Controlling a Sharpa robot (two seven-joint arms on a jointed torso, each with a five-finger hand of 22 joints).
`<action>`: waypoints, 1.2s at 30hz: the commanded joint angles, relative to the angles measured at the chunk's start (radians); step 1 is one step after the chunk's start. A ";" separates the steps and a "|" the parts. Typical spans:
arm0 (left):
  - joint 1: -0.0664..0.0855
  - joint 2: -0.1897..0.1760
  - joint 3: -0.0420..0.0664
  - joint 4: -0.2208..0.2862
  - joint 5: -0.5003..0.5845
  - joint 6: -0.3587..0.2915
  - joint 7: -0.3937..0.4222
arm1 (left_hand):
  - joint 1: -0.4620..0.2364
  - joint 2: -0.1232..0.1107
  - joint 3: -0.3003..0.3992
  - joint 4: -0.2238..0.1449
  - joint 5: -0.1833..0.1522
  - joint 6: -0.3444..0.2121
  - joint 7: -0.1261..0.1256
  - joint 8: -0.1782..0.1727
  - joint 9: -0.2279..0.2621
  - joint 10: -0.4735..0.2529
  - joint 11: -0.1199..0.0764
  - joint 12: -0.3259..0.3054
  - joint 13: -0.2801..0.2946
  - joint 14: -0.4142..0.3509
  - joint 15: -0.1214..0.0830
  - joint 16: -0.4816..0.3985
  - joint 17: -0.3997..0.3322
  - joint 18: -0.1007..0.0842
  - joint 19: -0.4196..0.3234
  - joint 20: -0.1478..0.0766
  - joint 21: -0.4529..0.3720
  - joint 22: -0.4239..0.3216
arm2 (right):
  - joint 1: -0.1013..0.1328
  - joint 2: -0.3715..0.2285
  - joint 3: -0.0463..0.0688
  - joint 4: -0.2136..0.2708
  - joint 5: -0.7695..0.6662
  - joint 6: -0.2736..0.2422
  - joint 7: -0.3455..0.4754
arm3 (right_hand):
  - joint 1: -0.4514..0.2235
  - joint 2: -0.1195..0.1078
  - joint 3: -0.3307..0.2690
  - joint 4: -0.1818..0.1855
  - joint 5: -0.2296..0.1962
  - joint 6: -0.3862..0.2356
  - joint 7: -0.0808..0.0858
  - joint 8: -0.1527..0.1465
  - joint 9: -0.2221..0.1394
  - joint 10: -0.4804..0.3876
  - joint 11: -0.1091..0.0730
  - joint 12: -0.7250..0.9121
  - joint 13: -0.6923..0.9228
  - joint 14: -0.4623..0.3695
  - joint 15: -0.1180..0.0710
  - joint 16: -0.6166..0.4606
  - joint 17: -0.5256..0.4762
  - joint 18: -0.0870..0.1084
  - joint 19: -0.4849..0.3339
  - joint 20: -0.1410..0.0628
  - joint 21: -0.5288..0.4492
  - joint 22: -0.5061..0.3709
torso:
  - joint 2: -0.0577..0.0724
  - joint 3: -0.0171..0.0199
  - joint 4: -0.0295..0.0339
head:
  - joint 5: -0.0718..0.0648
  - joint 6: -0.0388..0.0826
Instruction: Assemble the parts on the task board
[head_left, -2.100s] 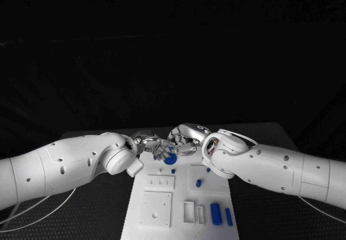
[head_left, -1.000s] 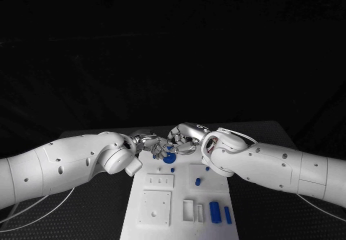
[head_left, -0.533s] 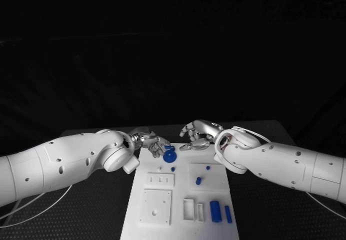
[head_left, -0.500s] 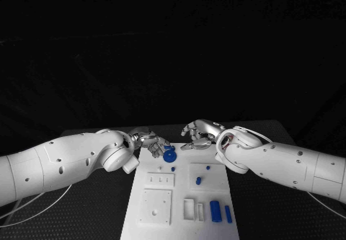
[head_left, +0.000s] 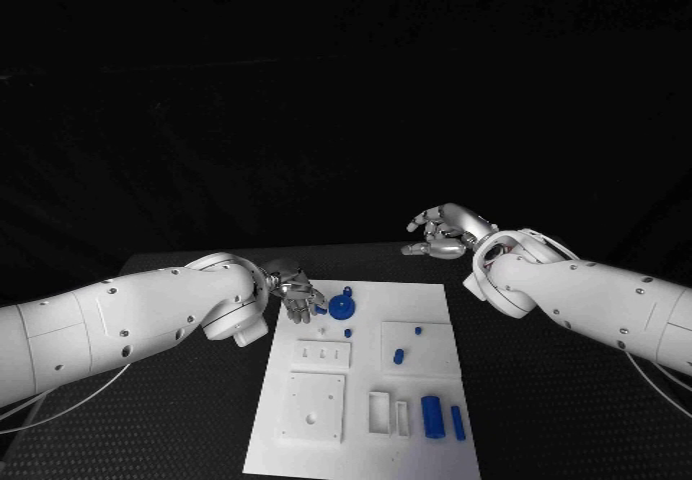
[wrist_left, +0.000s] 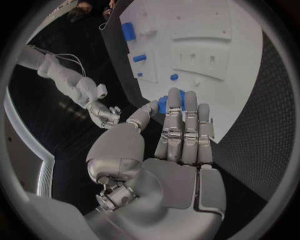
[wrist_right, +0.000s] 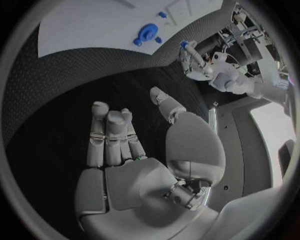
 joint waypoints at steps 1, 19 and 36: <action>0.000 0.008 0.000 0.008 -0.130 0.050 -0.078 | 0.002 -0.004 -0.001 -0.002 0.006 0.041 -0.035 0.004 0.002 0.009 -0.001 0.008 0.003 0.011 -0.002 0.008 0.001 -0.007 -0.005 -0.029 0.006 -0.001 | 0.015 0.009 0.004 -0.024 0.164 -0.020 0.054 | 0.003 0.008 -0.011 0.004 0.011 0.016 0.002 0.013 0.004 -0.003 -0.006 0.008 -0.005 -0.006 -0.004 -0.001 -0.003 0.020 -0.002 0.008 -0.006 0.012 | 0.000 0.0025 0.0024 | -0.002 -0.012; -0.065 0.021 0.001 0.026 -0.147 0.076 -0.107 | -0.011 -0.007 0.004 -0.003 0.025 0.054 -0.040 0.000 0.018 0.021 -0.008 0.016 0.014 0.027 -0.010 0.022 0.001 -0.009 0.029 -0.038 -0.007 -0.010 | 0.035 0.050 0.006 -0.066 0.339 -0.015 0.112 | -0.034 0.040 -0.015 -0.004 0.029 0.037 0.028 0.037 0.004 -0.069 0.054 -0.473 -0.470 -0.208 0.081 -0.550 -0.258 -0.030 -0.333 0.148 -0.375 -0.158 | 0.001 -0.0023 0.0027 | -0.001 -0.033; -0.071 0.040 0.002 0.029 -0.187 0.105 -0.121 | -0.001 0.006 -0.016 -0.004 0.040 0.071 -0.067 -0.053 0.089 0.038 -0.073 0.326 0.323 0.247 -0.195 0.611 0.224 0.102 0.364 -0.200 0.358 0.191 | 0.035 0.062 0.006 -0.057 0.339 0.003 0.107 | -0.016 0.042 -0.034 0.000 0.042 0.029 0.032 0.037 -0.009 -0.037 0.059 -0.513 -0.573 -0.226 0.107 -0.642 -0.275 -0.031 -0.387 0.172 -0.406 -0.155 | 0.001 -0.0010 0.0024 | 0.001 -0.048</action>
